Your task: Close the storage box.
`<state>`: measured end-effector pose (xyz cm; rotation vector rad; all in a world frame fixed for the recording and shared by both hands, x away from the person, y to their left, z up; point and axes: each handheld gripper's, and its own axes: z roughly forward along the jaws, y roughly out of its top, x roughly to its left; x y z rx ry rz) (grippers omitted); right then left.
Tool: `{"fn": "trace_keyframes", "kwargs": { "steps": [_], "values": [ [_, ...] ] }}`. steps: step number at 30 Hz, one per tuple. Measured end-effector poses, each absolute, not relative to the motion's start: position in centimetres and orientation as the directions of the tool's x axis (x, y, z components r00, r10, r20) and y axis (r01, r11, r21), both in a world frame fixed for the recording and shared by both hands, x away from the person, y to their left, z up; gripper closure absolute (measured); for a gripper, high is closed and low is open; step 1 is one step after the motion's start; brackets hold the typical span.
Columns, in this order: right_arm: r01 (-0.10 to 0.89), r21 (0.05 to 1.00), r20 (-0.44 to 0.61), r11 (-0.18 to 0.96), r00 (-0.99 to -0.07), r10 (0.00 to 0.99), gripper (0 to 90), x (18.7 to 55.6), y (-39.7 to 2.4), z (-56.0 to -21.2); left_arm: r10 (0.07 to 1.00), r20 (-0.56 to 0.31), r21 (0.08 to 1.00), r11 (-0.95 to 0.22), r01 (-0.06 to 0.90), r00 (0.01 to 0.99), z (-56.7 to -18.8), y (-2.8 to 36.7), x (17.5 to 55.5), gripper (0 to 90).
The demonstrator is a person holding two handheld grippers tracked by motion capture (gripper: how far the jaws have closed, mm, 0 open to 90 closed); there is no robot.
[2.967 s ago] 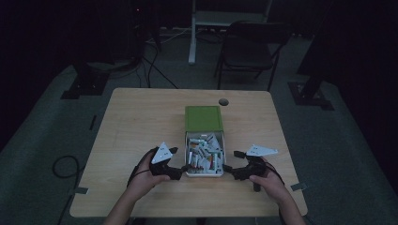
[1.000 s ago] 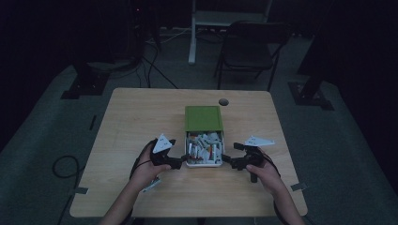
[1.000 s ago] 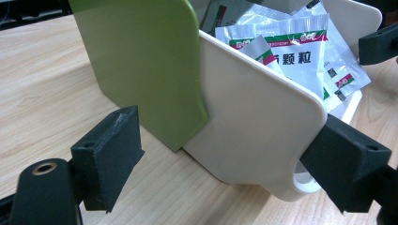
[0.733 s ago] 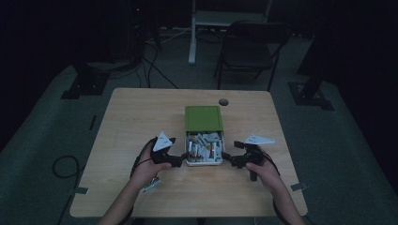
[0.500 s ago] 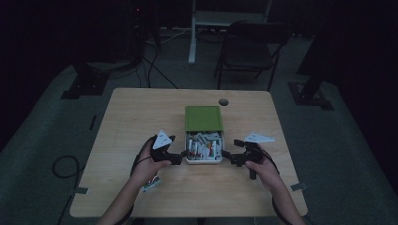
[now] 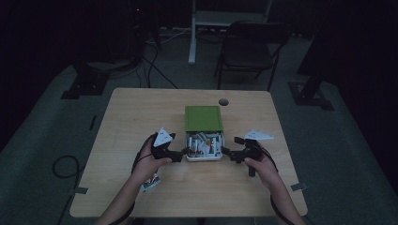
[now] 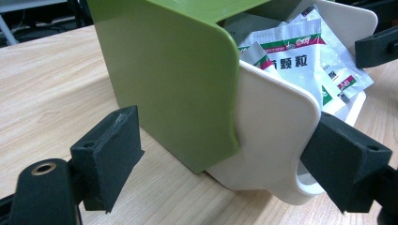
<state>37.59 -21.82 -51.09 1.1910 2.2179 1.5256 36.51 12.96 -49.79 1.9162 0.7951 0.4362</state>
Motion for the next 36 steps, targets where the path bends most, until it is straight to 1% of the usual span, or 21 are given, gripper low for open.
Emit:
{"fn": "trace_keyframes", "kwargs": {
  "steps": [11, 22, 36],
  "values": [
    [0.511, 0.850, 0.281, 0.124, -0.641, 0.715, 10.8, 38.2, -21.7, -51.3, 0.697, -0.046, 0.895, -0.290, 0.340, 0.715, -50.0, 13.1, 37.4, 16.2],
    [0.516, 0.849, 0.282, 0.117, -0.628, 0.725, 10.8, 39.0, -21.6, -51.3, 0.706, -0.020, 0.895, -0.304, 0.328, 0.708, -49.9, 13.0, 38.0, 16.2],
    [0.521, 0.845, 0.277, 0.120, -0.618, 0.736, 10.8, 39.8, -21.4, -51.2, 0.724, -0.019, 0.899, -0.290, 0.329, 0.690, -50.0, 13.0, 38.9, 13.8]
  ]
}}
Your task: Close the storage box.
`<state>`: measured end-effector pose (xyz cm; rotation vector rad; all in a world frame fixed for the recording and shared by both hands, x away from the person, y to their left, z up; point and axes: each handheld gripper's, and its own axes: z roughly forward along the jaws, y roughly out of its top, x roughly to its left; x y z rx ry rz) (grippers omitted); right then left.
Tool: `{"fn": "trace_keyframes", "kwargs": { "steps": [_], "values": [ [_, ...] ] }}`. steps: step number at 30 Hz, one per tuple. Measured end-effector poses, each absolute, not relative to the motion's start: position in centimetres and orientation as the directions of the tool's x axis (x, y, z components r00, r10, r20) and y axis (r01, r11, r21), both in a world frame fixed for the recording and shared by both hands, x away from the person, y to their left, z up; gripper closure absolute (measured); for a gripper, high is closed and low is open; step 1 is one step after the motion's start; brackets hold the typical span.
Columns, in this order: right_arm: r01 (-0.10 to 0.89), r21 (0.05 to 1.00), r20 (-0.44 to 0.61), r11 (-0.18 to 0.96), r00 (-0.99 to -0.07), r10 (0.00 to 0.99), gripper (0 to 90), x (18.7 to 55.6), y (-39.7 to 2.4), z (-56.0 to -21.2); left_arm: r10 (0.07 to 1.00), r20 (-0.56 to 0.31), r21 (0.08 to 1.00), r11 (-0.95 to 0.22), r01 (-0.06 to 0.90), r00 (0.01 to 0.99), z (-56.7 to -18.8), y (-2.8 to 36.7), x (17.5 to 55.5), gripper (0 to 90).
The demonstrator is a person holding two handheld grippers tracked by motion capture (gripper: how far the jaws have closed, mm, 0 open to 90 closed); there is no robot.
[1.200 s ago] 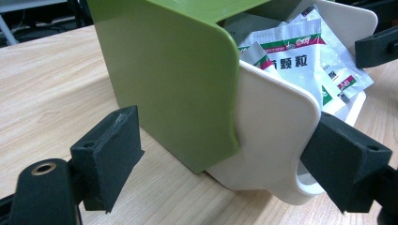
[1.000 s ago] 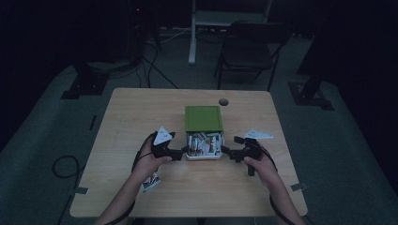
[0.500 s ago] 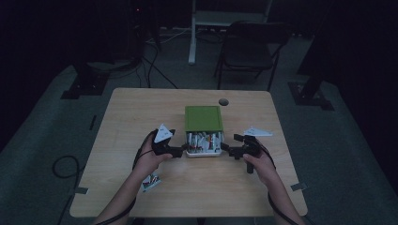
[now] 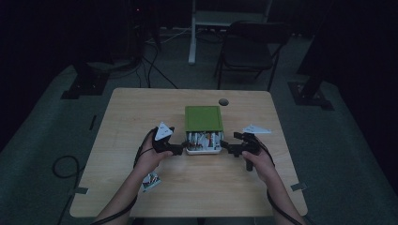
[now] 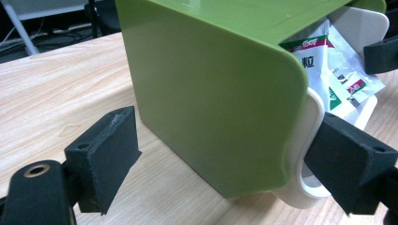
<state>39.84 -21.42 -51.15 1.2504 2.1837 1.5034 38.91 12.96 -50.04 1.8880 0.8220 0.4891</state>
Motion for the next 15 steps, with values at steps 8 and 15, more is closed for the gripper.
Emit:
{"fn": "trace_keyframes", "kwargs": {
  "steps": [8, 15],
  "values": [
    [0.527, 0.842, 0.281, 0.112, -0.608, 0.743, 10.8, 40.29, -21.31, -51.16, 0.734, -0.006, 0.902, -0.289, 0.320, 0.679, -50.07, 12.86, 39.24, 13.9],
    [0.534, 0.838, 0.279, 0.109, -0.592, 0.756, 10.5, 40.69, -20.90, -51.34, 0.743, 0.013, 0.900, -0.301, 0.316, 0.669, -49.99, 12.71, 39.59, 13.1]
  ]
}}
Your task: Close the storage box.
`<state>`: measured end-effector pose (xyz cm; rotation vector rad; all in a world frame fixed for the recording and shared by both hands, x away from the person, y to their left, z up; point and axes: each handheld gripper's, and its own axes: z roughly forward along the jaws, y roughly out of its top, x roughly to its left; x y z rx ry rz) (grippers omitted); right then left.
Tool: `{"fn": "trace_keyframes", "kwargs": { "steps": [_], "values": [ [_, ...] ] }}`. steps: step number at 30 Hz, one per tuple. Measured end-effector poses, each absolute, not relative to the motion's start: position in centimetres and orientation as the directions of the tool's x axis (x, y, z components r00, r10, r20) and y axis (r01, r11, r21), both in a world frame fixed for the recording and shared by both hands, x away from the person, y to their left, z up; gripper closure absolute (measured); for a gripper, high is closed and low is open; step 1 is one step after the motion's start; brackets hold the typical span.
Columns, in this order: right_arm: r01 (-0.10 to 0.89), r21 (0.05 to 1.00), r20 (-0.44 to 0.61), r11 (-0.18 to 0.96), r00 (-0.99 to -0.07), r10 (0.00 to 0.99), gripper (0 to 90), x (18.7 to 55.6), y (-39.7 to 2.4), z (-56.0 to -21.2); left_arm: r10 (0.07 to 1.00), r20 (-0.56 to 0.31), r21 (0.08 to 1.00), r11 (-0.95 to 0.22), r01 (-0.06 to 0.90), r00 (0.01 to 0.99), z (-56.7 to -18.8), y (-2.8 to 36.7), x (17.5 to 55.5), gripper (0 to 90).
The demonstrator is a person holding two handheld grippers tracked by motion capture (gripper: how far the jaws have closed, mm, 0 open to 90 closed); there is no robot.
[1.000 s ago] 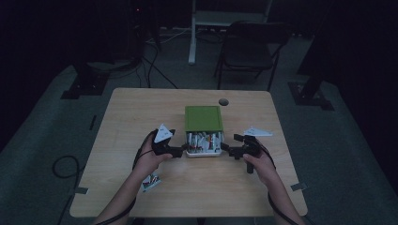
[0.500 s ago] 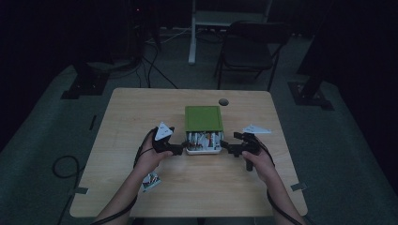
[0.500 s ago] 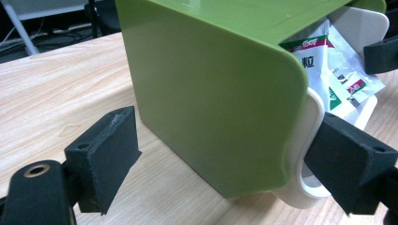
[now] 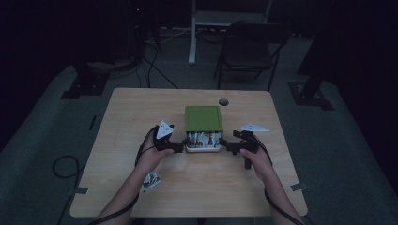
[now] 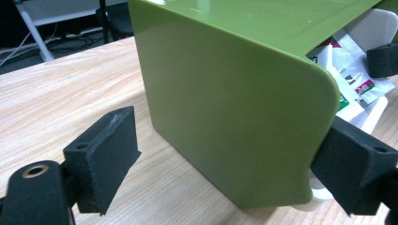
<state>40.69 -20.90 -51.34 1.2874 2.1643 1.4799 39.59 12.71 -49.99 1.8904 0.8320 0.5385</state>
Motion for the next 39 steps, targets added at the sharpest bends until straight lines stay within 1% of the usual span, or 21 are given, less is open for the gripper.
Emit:
{"fn": "trace_keyframes", "kwargs": {
  "steps": [3, 6, 10, 16, 17, 18, 24, 27, 30, 34, 39],
  "values": [
    [0.536, 0.838, 0.279, 0.106, -0.586, 0.761, 10.5, 40.7, -20.8, -51.4, 0.750, 0.027, 0.898, -0.309, 0.313, 0.661, -49.9, 12.6, 39.4, 12.6],
    [0.530, 0.840, 0.265, 0.112, -0.583, 0.768, 10.6, 40.5, -20.6, -51.3, 0.740, 0.028, 0.899, -0.312, 0.307, 0.672, -49.8, 12.6, 39.2, 15.0],
    [0.518, 0.849, 0.268, 0.103, -0.591, 0.761, 10.6, 40.3, -20.5, -51.0, 0.739, -0.006, 0.906, -0.281, 0.317, 0.674, -49.5, 12.5, 38.7, 15.0],
    [0.510, 0.853, 0.257, 0.112, -0.597, 0.760, 10.6, 40.1, -20.4, -51.0, 0.740, -0.014, 0.906, -0.275, 0.322, 0.673, -49.2, 12.3, 38.3, 15.1],
    [0.504, 0.856, 0.250, 0.116, -0.599, 0.760, 10.6, 40.0, -20.4, -51.0, 0.745, -0.028, 0.906, -0.263, 0.332, 0.667, -49.2, 12.3, 38.1, 15.1],
    [0.491, 0.861, 0.233, 0.130, -0.609, 0.758, 10.6, 39.9, -20.4, -50.9, 0.746, -0.023, 0.905, -0.267, 0.331, 0.666, -49.2, 12.3, 38.0, 15.1],
    [0.484, 0.866, 0.234, 0.126, -0.614, 0.754, 10.6, 39.7, -20.6, -50.5, 0.729, -0.039, 0.909, -0.258, 0.327, 0.684, -49.4, 11.9, 37.3, 15.0],
    [0.479, 0.869, 0.227, 0.126, -0.611, 0.758, 10.6, 39.5, -20.8, -50.4, 0.729, -0.015, 0.909, -0.276, 0.313, 0.685, -49.4, 11.9, 37.0, 14.7],
    [0.474, 0.869, 0.211, 0.141, -0.613, 0.761, 10.6, 39.3, -21.0, -50.3, 0.730, 0.017, 0.901, -0.308, 0.307, 0.684, -49.3, 12.2, 36.7, 10.7],
    [0.475, 0.867, 0.198, 0.151, -0.605, 0.771, 10.6, 38.9, -21.4, -50.5, 0.751, 0.014, 0.900, -0.297, 0.319, 0.660, -49.0, 12.7, 36.4, 10.7],
    [0.479, 0.863, 0.186, 0.161, -0.597, 0.780, 10.6, 38.6, -22.1, -50.6, 0.749, 0.022, 0.896, -0.309, 0.320, 0.662, -49.0, 13.2, 35.9, 10.7]
  ]
}}
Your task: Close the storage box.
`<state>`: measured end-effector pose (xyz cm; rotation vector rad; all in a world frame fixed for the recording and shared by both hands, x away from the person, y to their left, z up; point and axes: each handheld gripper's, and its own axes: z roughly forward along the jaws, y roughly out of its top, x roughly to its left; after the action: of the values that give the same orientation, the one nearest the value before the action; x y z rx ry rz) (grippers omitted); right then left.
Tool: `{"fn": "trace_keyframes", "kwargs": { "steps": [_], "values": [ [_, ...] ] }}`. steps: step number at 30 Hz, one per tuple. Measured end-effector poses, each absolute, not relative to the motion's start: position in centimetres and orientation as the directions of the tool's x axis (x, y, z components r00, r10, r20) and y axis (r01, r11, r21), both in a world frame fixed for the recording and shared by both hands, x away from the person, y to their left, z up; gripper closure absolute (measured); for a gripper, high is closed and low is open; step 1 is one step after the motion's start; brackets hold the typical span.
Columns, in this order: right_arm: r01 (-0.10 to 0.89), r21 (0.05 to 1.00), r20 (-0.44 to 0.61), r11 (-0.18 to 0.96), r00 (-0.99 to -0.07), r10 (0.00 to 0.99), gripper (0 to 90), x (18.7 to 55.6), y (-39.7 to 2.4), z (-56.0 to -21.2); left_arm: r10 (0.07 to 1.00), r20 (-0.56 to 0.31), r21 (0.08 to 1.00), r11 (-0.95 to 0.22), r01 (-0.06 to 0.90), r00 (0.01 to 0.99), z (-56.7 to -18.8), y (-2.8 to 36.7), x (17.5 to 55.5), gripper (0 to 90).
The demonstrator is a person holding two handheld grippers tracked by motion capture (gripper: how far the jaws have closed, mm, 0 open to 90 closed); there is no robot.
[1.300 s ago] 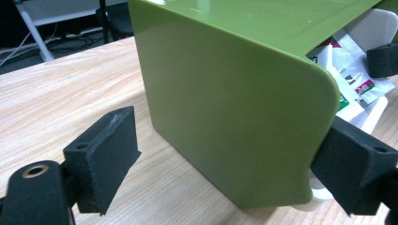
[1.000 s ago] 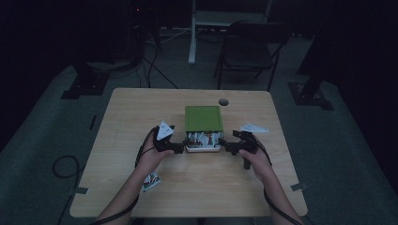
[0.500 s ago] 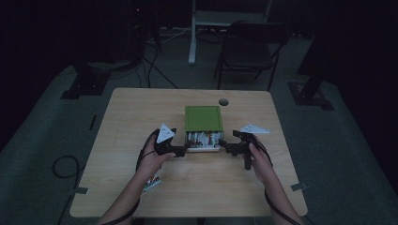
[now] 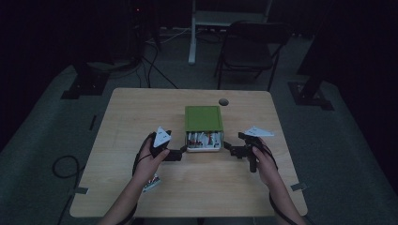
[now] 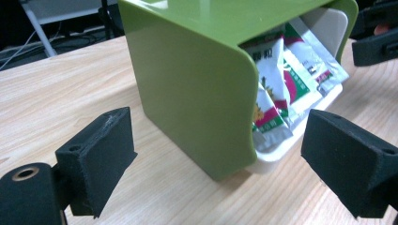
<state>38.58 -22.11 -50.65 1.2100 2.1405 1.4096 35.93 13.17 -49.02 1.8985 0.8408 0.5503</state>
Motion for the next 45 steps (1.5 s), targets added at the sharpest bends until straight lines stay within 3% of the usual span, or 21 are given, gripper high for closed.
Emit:
{"fn": "trace_keyframes", "kwargs": {
  "steps": [12, 17, 29, 45],
  "values": [
    [0.482, 0.857, 0.149, 0.180, -0.567, 0.810, 10.6, 36.9, -24.5, -50.8, 0.734, 0.008, 0.872, -0.337, 0.354, 0.680, -50.4, 13.1, 34.3, 10.7],
    [0.489, 0.851, 0.133, 0.192, -0.555, 0.821, 10.6, 36.0, -25.6, -51.1, 0.729, 0.038, 0.832, -0.402, 0.382, 0.684, -51.2, 12.7, 33.3, 10.7],
    [0.509, 0.838, 0.120, 0.197, -0.524, 0.843, 10.6, 33.9, -27.8, -52.1, 0.700, -0.004, 0.814, -0.412, 0.410, 0.714, -51.5, 11.6, 31.2, 10.7],
    [0.552, 0.814, 0.119, 0.178, -0.459, 0.880, 10.6, 30.4, -29.2, -52.4, 0.683, 0.027, 0.713, -0.525, 0.465, 0.730, -52.5, 10.5, 28.9, 14.8]
  ]
}}
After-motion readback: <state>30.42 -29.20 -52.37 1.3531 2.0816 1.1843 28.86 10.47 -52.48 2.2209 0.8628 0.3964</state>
